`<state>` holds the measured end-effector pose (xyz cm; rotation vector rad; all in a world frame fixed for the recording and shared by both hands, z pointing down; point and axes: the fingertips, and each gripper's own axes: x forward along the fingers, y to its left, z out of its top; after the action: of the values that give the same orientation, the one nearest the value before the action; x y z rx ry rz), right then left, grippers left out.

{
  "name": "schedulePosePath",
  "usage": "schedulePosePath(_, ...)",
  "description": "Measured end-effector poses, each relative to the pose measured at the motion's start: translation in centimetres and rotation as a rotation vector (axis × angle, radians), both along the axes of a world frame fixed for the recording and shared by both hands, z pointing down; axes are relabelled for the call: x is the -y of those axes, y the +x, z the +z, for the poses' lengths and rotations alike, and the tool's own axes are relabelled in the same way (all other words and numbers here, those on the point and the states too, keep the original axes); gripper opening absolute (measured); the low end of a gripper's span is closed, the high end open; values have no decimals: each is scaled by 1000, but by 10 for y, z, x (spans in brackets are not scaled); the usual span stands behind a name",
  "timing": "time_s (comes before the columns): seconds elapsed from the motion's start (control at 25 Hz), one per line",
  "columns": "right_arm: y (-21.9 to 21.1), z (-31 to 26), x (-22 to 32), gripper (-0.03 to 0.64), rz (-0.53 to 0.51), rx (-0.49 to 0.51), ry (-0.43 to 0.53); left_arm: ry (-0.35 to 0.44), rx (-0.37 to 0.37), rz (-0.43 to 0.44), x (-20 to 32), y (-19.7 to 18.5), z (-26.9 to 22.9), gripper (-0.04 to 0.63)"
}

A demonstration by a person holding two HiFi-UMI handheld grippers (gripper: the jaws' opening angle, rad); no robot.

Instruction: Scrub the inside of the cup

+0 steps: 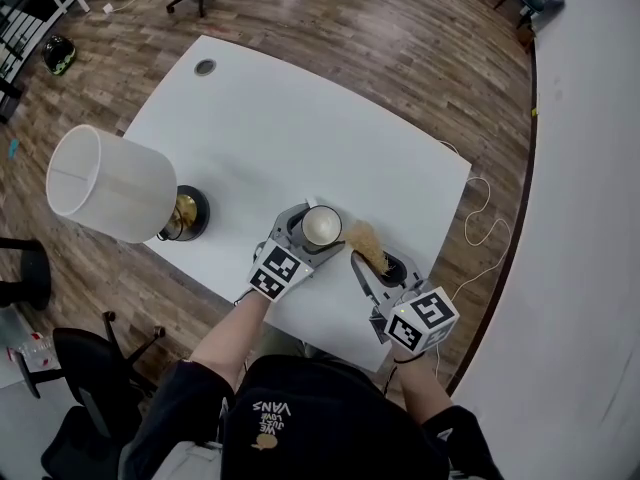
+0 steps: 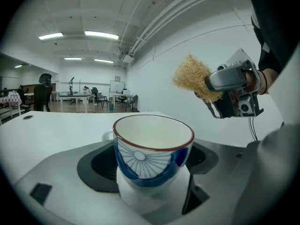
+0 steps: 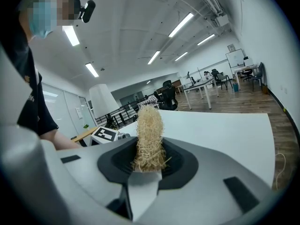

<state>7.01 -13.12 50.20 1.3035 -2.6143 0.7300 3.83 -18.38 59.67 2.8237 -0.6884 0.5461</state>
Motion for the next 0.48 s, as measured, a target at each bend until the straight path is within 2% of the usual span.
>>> schedulePosePath(0.16, -2, -10, -3, 100, -16, 6, 13, -9, 17, -19, -4, -10, -8, 394)
schedulePosePath(0.48, -12, -33, -13, 100, -63, 17, 56, 31, 53, -46, -16, -27, -47, 394)
